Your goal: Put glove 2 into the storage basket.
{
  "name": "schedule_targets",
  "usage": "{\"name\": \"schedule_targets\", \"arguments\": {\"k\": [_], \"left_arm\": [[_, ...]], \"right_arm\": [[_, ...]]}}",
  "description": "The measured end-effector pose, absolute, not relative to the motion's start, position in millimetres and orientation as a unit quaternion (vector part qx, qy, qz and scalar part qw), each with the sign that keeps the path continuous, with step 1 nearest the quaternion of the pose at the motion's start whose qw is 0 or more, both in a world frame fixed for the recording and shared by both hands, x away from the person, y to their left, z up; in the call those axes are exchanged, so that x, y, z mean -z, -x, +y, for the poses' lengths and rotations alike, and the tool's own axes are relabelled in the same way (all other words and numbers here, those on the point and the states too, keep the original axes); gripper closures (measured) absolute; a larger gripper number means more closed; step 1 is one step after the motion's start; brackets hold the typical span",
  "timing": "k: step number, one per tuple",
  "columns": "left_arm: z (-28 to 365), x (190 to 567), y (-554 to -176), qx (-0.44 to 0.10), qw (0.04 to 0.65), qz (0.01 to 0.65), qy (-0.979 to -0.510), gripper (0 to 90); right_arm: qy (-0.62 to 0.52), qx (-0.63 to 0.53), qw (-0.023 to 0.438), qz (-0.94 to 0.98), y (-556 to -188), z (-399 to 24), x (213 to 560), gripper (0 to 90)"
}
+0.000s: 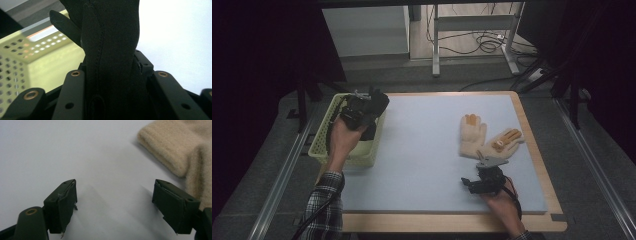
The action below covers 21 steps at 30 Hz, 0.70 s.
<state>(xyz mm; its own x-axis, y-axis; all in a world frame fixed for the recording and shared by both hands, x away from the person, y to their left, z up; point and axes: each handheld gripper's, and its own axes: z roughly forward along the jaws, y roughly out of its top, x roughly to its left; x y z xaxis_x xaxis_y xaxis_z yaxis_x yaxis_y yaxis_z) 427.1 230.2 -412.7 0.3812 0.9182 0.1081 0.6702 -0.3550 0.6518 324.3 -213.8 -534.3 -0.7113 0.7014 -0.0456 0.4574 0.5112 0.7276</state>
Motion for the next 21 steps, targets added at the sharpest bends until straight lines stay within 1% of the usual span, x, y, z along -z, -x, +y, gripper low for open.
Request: {"name": "schedule_targets", "arguments": {"k": [10, 16, 21], "left_arm": [[280, 437, -444, -0.234, 0.214, 0.541, -0.779, 60.7], [299, 456, -454, -0.219, 0.192, 0.556, -0.778, 59.5], [314, 473, -463, -0.200, 0.189, 0.578, -0.769, 59.1]], "right_arm": [[-0.340, -0.359, 0.170, 0.852, -324, -214, 534, 19.6], [-0.340, -0.360, 0.170, 0.852, -324, -214, 534, 19.6], [-0.340, -0.360, 0.169, 0.852, -324, -214, 534, 19.6]]}}
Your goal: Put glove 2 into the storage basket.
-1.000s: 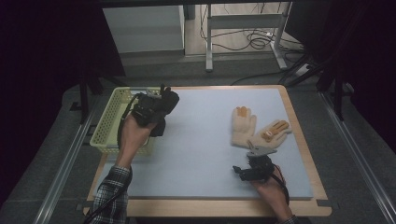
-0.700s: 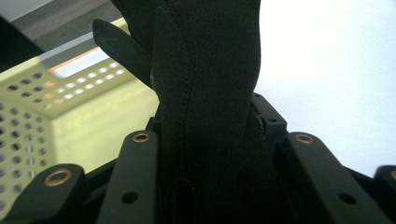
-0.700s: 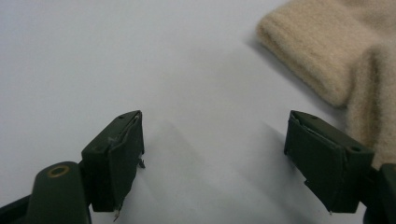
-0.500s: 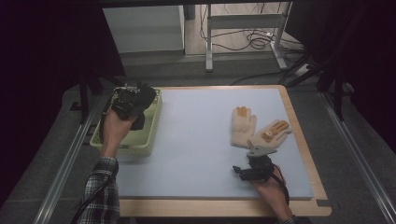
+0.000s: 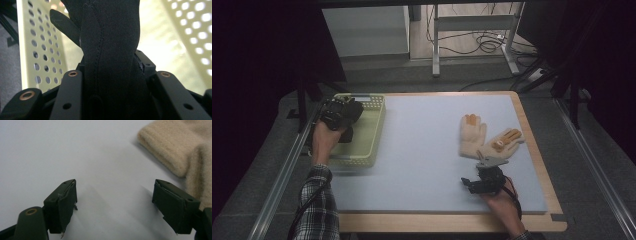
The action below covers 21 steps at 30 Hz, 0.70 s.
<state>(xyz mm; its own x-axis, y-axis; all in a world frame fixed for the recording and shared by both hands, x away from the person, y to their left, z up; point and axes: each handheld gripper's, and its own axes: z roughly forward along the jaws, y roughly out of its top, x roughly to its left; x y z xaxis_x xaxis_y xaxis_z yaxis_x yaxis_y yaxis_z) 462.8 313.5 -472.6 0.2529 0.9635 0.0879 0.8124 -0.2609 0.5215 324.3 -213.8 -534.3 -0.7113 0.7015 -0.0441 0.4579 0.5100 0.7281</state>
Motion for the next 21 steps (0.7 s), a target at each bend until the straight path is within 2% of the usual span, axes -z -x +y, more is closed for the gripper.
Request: {"name": "schedule_targets", "arguments": {"k": [5, 8, 11, 15, 16, 17, 21], "left_arm": [[322, 487, -470, -0.176, 0.184, 0.590, -0.766, 56.9], [322, 497, -475, -0.167, 0.164, 0.595, -0.769, 51.0], [320, 507, -477, -0.164, 0.129, 0.596, -0.775, 38.5], [321, 510, -476, -0.166, 0.105, 0.598, -0.777, 13.2], [321, 508, -475, -0.168, 0.104, 0.599, -0.776, 9.4], [323, 506, -474, -0.169, 0.109, 0.601, -0.773, 6.1], [330, 490, -467, -0.164, 0.151, 0.608, -0.762, 4.0]], "right_arm": [[-0.340, -0.360, 0.169, 0.852, -324, -214, 534, 19.6], [-0.340, -0.360, 0.169, 0.852, -324, -214, 534, 19.6], [-0.340, -0.360, 0.169, 0.852, -324, -214, 534, 19.6], [-0.340, -0.360, 0.169, 0.852, -324, -214, 534, 19.6], [-0.340, -0.360, 0.170, 0.852, -324, -214, 534, 19.6], [-0.340, -0.360, 0.169, 0.852, -324, -214, 534, 19.6], [-0.340, -0.359, 0.170, 0.852, -324, -214, 534, 19.6]]}}
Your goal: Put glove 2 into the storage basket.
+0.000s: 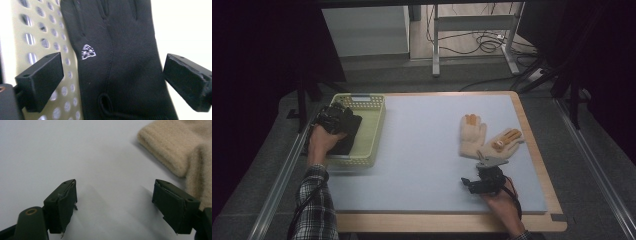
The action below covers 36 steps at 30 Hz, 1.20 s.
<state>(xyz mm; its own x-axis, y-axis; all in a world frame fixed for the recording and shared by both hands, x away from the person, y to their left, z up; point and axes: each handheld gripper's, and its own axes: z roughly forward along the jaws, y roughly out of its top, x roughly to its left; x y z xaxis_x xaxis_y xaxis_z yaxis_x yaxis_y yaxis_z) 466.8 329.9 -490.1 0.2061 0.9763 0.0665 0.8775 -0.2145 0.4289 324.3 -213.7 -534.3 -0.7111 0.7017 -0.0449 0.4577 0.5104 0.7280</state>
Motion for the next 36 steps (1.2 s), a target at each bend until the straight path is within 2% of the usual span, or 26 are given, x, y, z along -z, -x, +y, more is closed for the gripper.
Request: {"name": "schedule_targets", "arguments": {"k": [11, 21, 36], "left_arm": [[338, 475, -443, -0.149, 0.258, 0.592, -0.749, 2.9], [312, 466, -424, -0.186, 0.270, 0.532, -0.781, 2.8], [267, 446, -395, -0.194, 0.317, 0.459, -0.807, 2.4]], "right_arm": [[-0.340, -0.359, 0.170, 0.852, -324, -214, 534, 19.6], [-0.340, -0.359, 0.170, 0.852, -324, -214, 534, 19.6], [-0.340, -0.359, 0.170, 0.853, -324, -214, 534, 19.6]]}}
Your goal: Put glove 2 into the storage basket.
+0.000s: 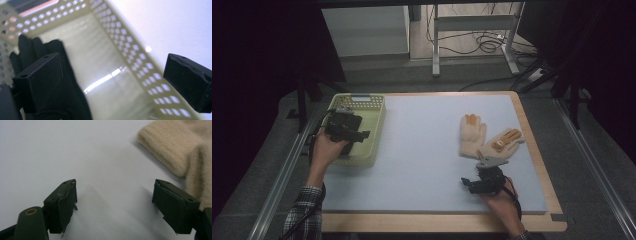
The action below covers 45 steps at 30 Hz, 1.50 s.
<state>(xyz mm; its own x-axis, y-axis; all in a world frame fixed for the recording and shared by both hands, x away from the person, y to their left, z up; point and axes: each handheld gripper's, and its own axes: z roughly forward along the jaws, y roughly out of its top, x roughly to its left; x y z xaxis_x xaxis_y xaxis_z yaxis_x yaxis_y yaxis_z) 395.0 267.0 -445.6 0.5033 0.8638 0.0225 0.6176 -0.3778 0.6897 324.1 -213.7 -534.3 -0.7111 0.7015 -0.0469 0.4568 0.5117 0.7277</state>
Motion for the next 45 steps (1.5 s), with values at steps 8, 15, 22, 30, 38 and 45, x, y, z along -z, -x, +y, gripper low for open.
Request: {"name": "schedule_targets", "arguments": {"k": [8, 15, 22, 30, 38, 45], "left_arm": [[242, 441, -372, -0.192, 0.359, 0.421, -0.811, 1.4], [221, 440, -356, -0.184, 0.384, 0.394, -0.815, 1.3], [198, 447, -339, -0.181, 0.389, 0.370, -0.824, 0.7], [176, 460, -313, -0.171, 0.398, 0.338, -0.836, 0.7], [157, 493, -301, -0.159, 0.386, 0.332, -0.846, 1.0], [151, 523, -300, -0.148, 0.380, 0.348, -0.844, 1.0]], "right_arm": [[-0.340, -0.358, 0.171, 0.853, -324, -214, 534, 19.6], [-0.340, -0.358, 0.170, 0.853, -324, -214, 534, 19.6], [-0.340, -0.358, 0.171, 0.853, -324, -214, 534, 19.6], [-0.340, -0.358, 0.170, 0.853, -324, -214, 534, 19.6], [-0.340, -0.357, 0.170, 0.853, -324, -214, 534, 19.5], [-0.340, -0.358, 0.170, 0.853, -324, -214, 534, 19.6]]}}
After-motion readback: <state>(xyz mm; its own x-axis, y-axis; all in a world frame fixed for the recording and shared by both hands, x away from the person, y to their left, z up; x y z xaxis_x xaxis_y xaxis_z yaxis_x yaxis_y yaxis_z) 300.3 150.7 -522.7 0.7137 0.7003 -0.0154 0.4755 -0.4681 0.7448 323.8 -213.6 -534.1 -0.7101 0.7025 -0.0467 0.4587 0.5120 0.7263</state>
